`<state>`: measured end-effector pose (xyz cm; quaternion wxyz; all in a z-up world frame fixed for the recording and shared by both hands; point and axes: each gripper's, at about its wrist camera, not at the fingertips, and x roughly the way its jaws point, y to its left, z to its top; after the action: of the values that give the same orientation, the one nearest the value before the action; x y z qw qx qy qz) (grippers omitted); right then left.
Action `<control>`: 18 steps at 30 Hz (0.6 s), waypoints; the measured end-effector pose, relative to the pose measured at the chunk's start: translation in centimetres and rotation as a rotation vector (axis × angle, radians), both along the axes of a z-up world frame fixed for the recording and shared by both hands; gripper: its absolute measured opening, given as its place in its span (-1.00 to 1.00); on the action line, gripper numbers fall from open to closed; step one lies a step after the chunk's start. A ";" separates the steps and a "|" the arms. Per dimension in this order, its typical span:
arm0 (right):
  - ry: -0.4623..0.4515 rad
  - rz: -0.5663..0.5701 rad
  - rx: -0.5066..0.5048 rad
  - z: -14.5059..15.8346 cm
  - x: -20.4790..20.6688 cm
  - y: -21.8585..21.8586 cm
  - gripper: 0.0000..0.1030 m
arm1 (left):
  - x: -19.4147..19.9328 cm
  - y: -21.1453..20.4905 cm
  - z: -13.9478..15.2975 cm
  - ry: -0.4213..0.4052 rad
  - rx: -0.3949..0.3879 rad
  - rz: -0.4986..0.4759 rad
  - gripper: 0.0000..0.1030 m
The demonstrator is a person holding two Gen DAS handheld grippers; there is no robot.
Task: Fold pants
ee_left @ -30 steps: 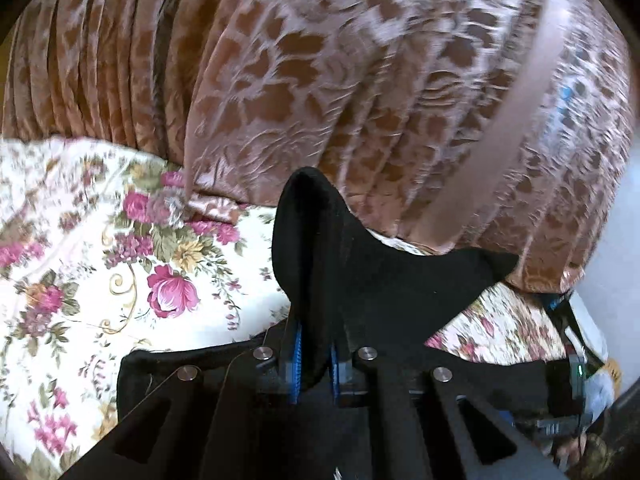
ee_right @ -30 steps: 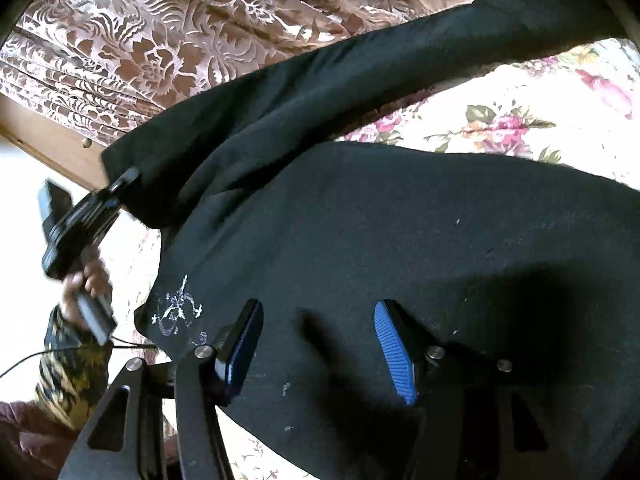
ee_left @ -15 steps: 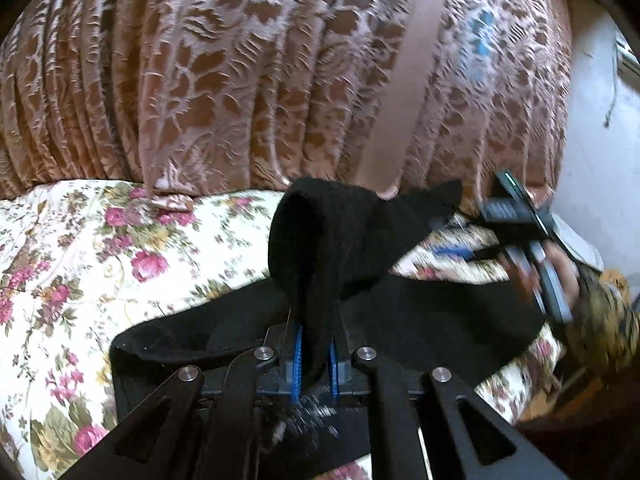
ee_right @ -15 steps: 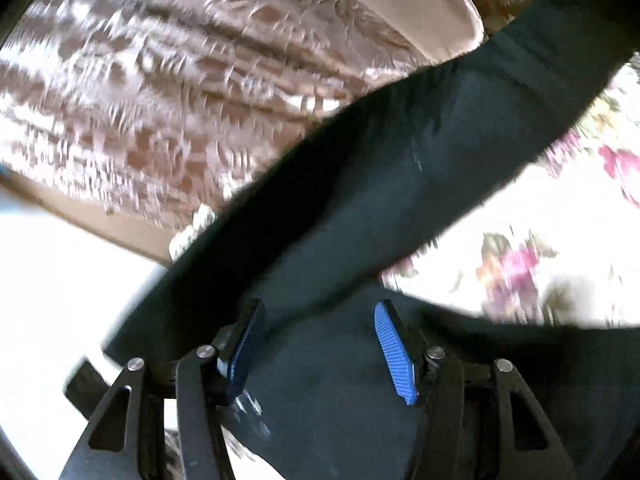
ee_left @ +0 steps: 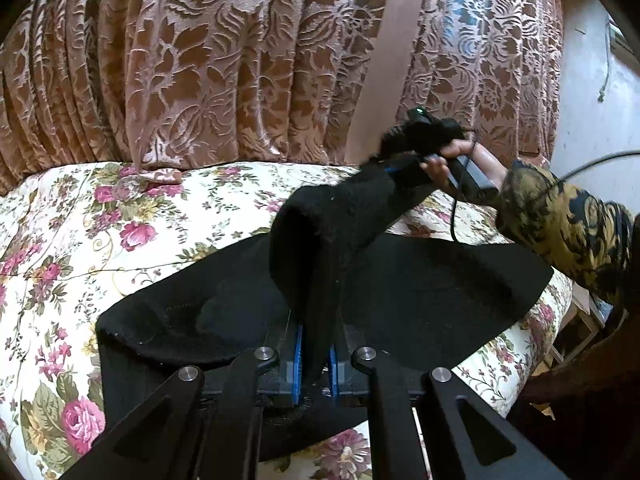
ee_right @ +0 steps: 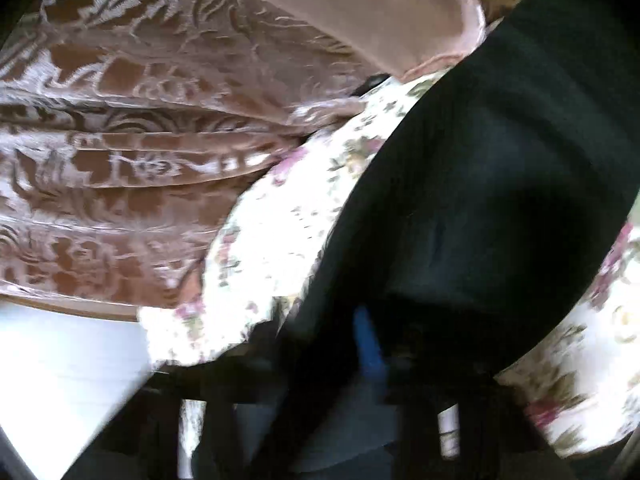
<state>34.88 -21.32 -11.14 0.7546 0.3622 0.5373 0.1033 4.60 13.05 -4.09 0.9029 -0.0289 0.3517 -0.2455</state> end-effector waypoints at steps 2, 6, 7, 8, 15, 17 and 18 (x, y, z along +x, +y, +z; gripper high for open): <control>-0.032 0.004 -0.002 0.3 -0.7 -0.3 -0.73 | 0.7 0.8 0.4 -0.006 -0.007 0.036 -0.83; -0.138 0.002 0.046 2.0 -3.0 -1.8 -0.76 | 4.0 3.8 2.0 -0.033 -0.016 0.196 -0.83; -0.169 0.009 0.059 2.6 -3.7 -1.9 -0.77 | 5.0 4.5 2.5 -0.042 -0.026 0.230 -0.83; -0.202 0.020 0.070 3.3 -4.6 -2.0 -0.77 | 6.1 5.4 2.9 -0.051 -0.038 0.269 -0.82; -0.370 0.156 0.083 6.7 -14.5 -1.3 -0.78 | 6.8 7.8 2.9 -0.033 -0.085 0.353 -0.82; -0.369 0.186 0.086 6.1 -17.8 -1.1 -0.78 | 5.7 8.2 2.0 -0.009 -0.100 0.368 -0.82; -0.360 0.205 0.080 5.6 -19.3 -1.0 -0.78 | 5.1 8.6 1.2 0.015 -0.120 0.377 -0.81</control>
<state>15.56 -22.29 -5.53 0.8090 0.3110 0.4232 0.2640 9.65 21.65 -2.90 0.9269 -0.1500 0.3314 -0.0925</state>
